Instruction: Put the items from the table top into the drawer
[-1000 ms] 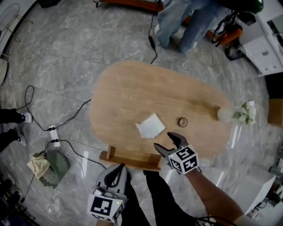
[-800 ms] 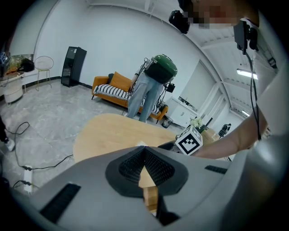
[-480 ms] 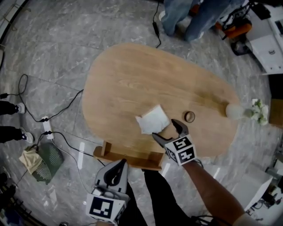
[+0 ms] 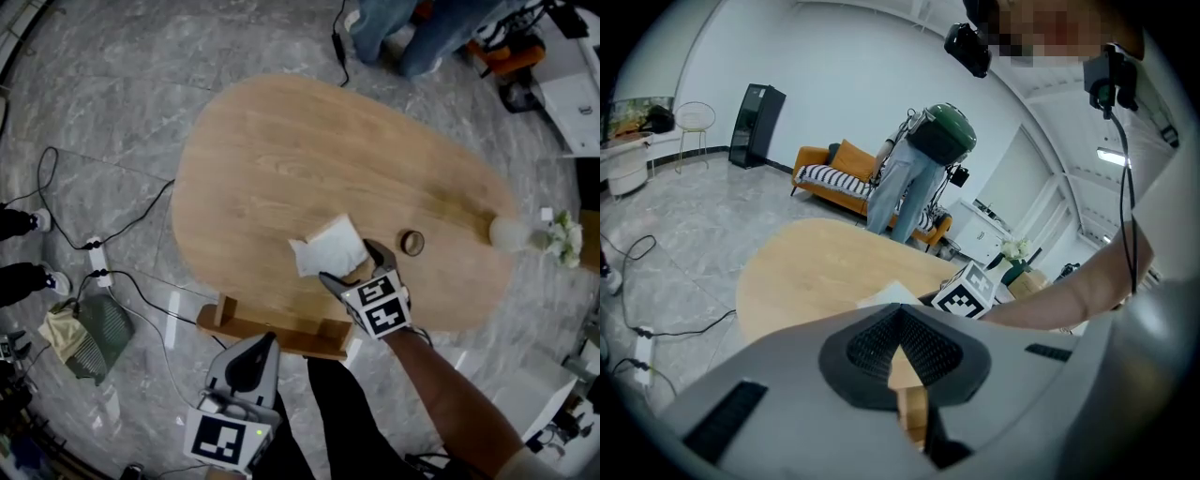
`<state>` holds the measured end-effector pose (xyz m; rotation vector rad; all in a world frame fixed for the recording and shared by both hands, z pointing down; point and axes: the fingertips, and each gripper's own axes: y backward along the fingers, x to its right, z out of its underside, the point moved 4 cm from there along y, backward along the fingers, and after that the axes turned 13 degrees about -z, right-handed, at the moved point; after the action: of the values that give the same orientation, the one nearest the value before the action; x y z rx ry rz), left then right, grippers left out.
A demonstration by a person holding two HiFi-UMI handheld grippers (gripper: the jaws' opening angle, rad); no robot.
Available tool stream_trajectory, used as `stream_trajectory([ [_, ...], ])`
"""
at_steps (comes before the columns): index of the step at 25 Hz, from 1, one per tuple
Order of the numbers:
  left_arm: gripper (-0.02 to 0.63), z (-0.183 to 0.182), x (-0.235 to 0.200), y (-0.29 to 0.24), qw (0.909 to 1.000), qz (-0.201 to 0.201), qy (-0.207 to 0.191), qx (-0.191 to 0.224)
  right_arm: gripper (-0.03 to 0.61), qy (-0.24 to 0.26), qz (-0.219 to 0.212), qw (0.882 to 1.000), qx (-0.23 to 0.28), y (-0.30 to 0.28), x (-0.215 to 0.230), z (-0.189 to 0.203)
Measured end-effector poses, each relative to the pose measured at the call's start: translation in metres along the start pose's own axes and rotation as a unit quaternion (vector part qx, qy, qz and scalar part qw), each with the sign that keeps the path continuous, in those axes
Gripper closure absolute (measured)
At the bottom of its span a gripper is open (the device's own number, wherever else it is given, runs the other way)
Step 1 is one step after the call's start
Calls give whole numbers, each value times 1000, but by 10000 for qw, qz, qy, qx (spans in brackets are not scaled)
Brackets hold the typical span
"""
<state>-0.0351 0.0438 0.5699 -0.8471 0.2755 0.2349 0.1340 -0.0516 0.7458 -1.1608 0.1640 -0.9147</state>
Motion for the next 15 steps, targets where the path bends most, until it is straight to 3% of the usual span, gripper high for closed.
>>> stream_trajectory([
  [5, 614, 9, -4, -5, 9999, -36, 80, -81, 138, -206, 90, 9997, 53, -2, 7, -1],
  [9, 614, 8, -4, -7, 9999, -38, 98, -86, 216, -249, 69, 9995, 171, 6, 7, -4],
  [15, 614, 6, -6, -4, 9999, -13, 85, -109, 235, -458, 20, 9987, 219, 11, 4, -4],
])
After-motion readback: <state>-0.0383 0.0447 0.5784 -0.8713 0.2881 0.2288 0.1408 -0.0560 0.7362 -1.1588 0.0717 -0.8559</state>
